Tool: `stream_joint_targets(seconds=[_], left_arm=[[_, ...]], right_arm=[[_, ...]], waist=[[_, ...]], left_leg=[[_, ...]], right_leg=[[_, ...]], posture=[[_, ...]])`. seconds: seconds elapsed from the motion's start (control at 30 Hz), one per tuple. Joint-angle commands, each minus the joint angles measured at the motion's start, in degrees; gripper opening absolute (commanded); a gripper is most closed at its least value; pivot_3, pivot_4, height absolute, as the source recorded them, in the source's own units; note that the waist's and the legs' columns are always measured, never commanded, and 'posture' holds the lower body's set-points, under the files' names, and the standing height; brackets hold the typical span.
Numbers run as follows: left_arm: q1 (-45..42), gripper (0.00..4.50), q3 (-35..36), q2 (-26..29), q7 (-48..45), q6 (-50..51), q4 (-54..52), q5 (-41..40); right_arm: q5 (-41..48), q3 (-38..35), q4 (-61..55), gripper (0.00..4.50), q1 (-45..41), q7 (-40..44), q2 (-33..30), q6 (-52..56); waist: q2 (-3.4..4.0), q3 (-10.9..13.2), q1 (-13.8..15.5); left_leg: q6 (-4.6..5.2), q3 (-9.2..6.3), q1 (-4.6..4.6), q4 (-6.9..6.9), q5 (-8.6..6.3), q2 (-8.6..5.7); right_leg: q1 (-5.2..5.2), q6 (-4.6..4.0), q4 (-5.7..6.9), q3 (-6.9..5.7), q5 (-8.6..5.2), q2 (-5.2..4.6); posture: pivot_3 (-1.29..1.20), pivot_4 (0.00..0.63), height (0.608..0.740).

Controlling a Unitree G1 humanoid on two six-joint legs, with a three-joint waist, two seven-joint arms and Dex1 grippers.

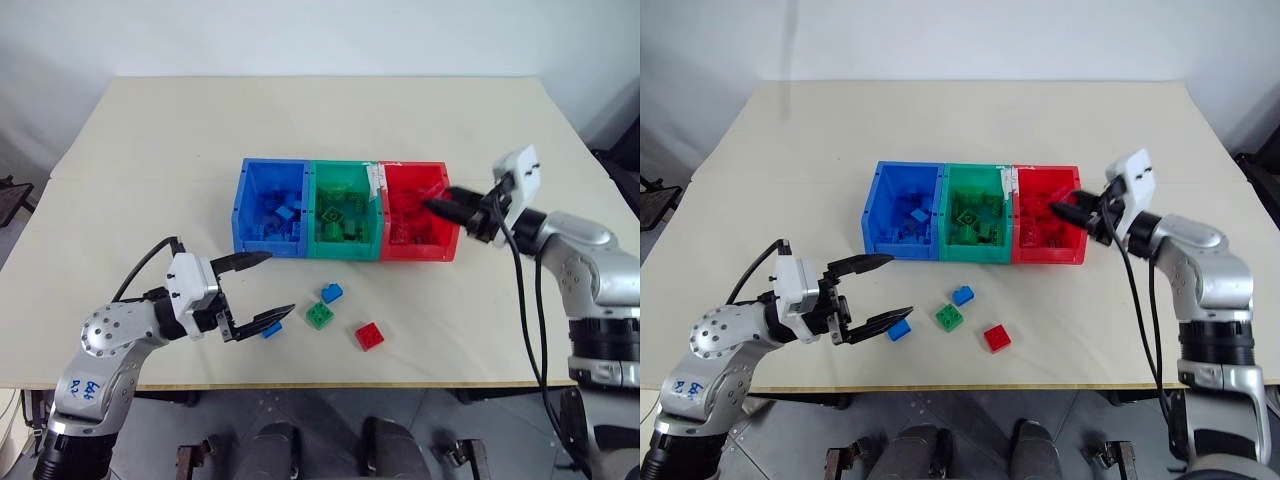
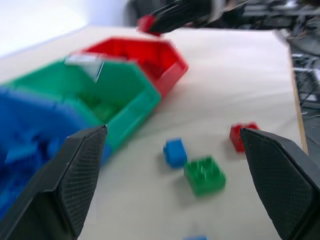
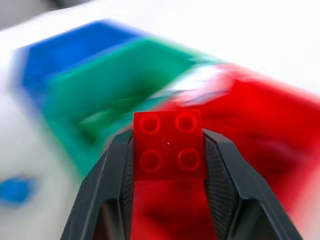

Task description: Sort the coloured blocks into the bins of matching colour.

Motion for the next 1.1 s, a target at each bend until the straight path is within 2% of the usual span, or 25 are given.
stream_joint_targets(seconds=[0.03, 0.13, 0.3, 0.37, 0.5, 0.6, 0.73, 0.83, 1.1], left_arm=[[-0.44, 4.5, -0.42, 0.21, -0.8, 0.11, 0.84, -0.39], [-1.41, 4.5, -1.71, 0.52, -1.53, -0.1, 1.72, 0.51], [-2.63, 4.5, -3.1, -0.26, -1.94, -0.84, 3.35, 1.12], [-2.8, 4.5, -3.69, -0.22, -2.51, -1.4, 4.32, 1.63], [-3.79, 4.5, -5.36, 0.56, -4.58, -0.96, 6.43, 2.55], [-4.89, 4.5, -5.92, 0.57, -5.34, -0.2, 7.92, 2.32], [-4.44, 4.5, -4.92, 1.44, -8.04, -2.87, 9.94, 2.28], [-0.68, 4.5, -2.08, 3.91, -13.09, -1.65, 9.46, -2.08], [8.49, 4.5, 5.31, 6.52, -14.69, -5.34, 7.98, -1.67]], right_arm=[[-1.83, 1.55, 2.89, 1.84, -2.86, 1.82, -0.63, -2.73], [-2.78, 2.75, 4.05, 2.78, -3.44, 4.06, -1.18, -4.13], [-2.01, 0.34, 2.86, 4.46, -1.18, 7.02, -3.13, -7.47], [-1.89, -1.15, 2.17, 4.49, 1.05, 8.76, -4.84, -10.6], [3.65, -8.49, 0.23, 4.49, 9.47, 17.34, -8.18, -15.72], [1.16, -9.01, 1.8, 4.49, 17.86, 25.6, -12.77, -24.46], [-0.3, -7.91, 3.95, 4.49, 23.0, 32.46, -15.55, -32.48], [-0.49, -4.4, 2.05, 4.49, 22.91, 35.79, -15.06, -33.03], [-2.45, 12.57, -7.75, 4.49, 16.92, 41.68, -11.81, -25.91]], waist=[[0.0, 0.0, -0.4], [0.0, 0.0, -0.68], [0.0, 0.0, -0.45], [0.0, 0.0, 0.07], [0.0, 0.0, 0.83], [0.0, 0.0, 1.05], [0.0, 0.0, 0.34], [0.02, 0.01, -0.91], [0.06, 0.03, -0.74]], left_leg=[[-0.02, -0.01, -0.01, -0.02, -0.01, 0.01], [-0.06, 0.0, -0.02, -0.01, -0.03, 0.13], [-0.06, 0.0, -0.05, 0.05, -0.03, 0.22], [-0.06, -0.01, -0.07, 0.06, -0.03, 0.21], [-0.07, 0.04, -0.08, 0.06, -0.06, 0.23], [-0.07, 0.21, -0.1, 0.08, -0.06, 0.19], [-0.06, 0.24, 0.02, 0.1, -0.07, 0.26], [-0.15, 0.31, 0.16, 0.09, -0.09, 0.5], [-0.27, 0.22, 0.21, 0.16, -0.15, 0.59]], right_leg=[[0.0, -0.01, -0.04, 0.0, 0.0, 0.07], [0.0, -0.03, -0.06, 0.0, -0.01, 0.21], [0.01, -0.02, -0.06, 0.02, -0.01, 0.21], [0.01, -0.02, -0.06, 0.02, -0.01, 0.2], [0.02, -0.02, -0.09, 0.01, -0.01, 0.25], [0.06, -0.02, -0.1, -0.02, -0.01, 0.23], [0.11, -0.01, -0.11, 0.04, 0.0, 0.25], [0.11, -0.01, -0.08, 0.06, 0.0, 0.36], [0.09, -0.14, -0.04, 0.08, -0.03, 0.36]], posture=[[0.0, 0.15, 0.74], [0.0, 0.15, 0.74], [0.0, 0.15, 0.74], [0.0, 0.15, 0.74], [0.0, 0.15, 0.74], [0.0, 0.15, 0.74], [0.0, 0.15, 0.74], [0.0, 0.15, 0.74], [0.0, 0.15, 0.74]])
